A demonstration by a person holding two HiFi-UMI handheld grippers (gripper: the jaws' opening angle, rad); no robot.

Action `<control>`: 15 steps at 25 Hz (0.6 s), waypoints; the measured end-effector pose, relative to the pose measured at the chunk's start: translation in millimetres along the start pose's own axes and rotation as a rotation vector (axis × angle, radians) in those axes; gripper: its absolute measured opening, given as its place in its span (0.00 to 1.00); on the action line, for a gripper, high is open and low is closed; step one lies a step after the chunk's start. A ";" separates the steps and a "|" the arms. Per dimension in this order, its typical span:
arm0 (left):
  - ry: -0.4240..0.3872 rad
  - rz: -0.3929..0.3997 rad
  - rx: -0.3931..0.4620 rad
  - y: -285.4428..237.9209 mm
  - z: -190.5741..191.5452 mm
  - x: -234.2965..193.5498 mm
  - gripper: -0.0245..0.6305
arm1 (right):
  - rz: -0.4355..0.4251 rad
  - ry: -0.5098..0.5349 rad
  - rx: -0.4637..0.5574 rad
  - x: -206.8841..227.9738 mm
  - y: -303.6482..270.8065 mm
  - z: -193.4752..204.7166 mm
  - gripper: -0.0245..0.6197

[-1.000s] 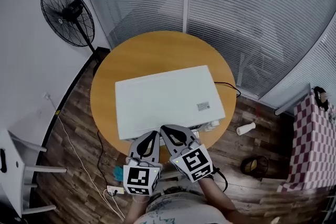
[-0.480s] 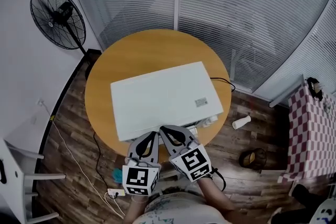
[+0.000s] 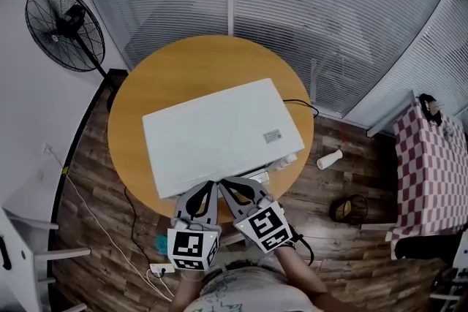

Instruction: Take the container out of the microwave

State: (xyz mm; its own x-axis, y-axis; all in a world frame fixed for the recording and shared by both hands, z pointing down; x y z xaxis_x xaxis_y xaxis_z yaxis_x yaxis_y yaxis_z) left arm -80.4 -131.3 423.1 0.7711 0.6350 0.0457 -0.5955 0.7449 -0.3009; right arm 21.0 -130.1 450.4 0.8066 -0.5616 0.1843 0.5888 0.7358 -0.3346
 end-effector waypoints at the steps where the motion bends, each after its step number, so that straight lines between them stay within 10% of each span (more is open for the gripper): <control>1: 0.001 0.005 -0.004 -0.6 1.0 0.1 0.06 | -0.001 0.001 -0.006 -0.4 -0.3 2.7 0.03; 15: 0.025 0.021 -0.045 -5.0 14.9 -1.0 0.06 | 0.034 -0.002 -0.110 12.5 -14.6 46.0 0.03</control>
State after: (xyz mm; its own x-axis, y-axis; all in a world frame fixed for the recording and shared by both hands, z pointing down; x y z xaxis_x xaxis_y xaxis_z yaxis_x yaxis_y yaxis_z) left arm -81.5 -132.6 438.8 0.7641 0.6449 0.0153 -0.6016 0.7210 -0.3438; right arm 24.9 -130.4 500.2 0.8263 -0.5361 0.1727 0.5517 0.7087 -0.4397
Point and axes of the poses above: the fingertips, and each gripper's own axes: y backward along the fingers, x to its right, z out of its underside, the point moved 7 cm from there along y, backward along the fingers, and after that the axes turned 8 degrees about -y, right-handed, at the moved point
